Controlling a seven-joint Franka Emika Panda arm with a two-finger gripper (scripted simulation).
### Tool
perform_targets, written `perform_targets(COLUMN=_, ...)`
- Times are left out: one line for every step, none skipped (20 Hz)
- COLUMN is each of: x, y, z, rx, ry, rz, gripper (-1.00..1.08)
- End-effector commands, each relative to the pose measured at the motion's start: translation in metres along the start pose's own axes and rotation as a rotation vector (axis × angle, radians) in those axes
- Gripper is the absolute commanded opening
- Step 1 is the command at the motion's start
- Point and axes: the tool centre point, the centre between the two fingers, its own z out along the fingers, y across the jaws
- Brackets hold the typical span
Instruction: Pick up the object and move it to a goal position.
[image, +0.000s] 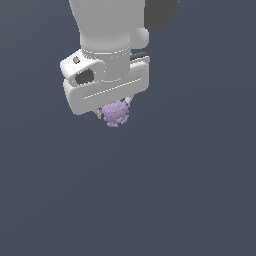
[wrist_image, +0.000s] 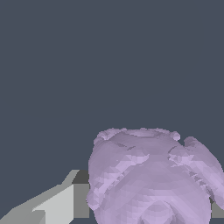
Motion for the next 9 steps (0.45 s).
perform_targets(x=-0.0001, y=0.0047, z=-0.0087, rx=0.0, ry=-0.001, rz=-0.001, gripper=-1.0)
perform_targets(x=-0.0001, y=0.0061, z=-0.0112, rx=0.0, ry=-0.001, rz=-0.001, gripper=-1.0)
perform_targets(x=0.0, y=0.0073, z=-0.0132, rx=0.0, ry=-0.001, rz=-0.001, gripper=-1.0)
perform_targets(x=0.0, y=0.0083, z=-0.0148, rx=0.0, ry=-0.001, rz=-0.001, gripper=-1.0)
perform_targets(x=0.0002, y=0.0091, z=-0.0161, rx=0.0, ry=-0.001, rz=-0.001, gripper=-1.0)
perform_targets(x=0.0003, y=0.0097, z=-0.017, rx=0.0, ry=-0.001, rz=-0.001, gripper=-1.0)
perform_targets(x=0.0004, y=0.01, z=-0.0175, rx=0.0, ry=-0.001, rz=-0.001, gripper=-1.0)
perform_targets(x=0.0006, y=0.0103, z=-0.0177, rx=0.0, ry=-0.001, rz=-0.001, gripper=-1.0)
perform_targets(x=0.0006, y=0.0103, z=-0.0178, rx=0.0, ry=-0.001, rz=-0.001, gripper=-1.0)
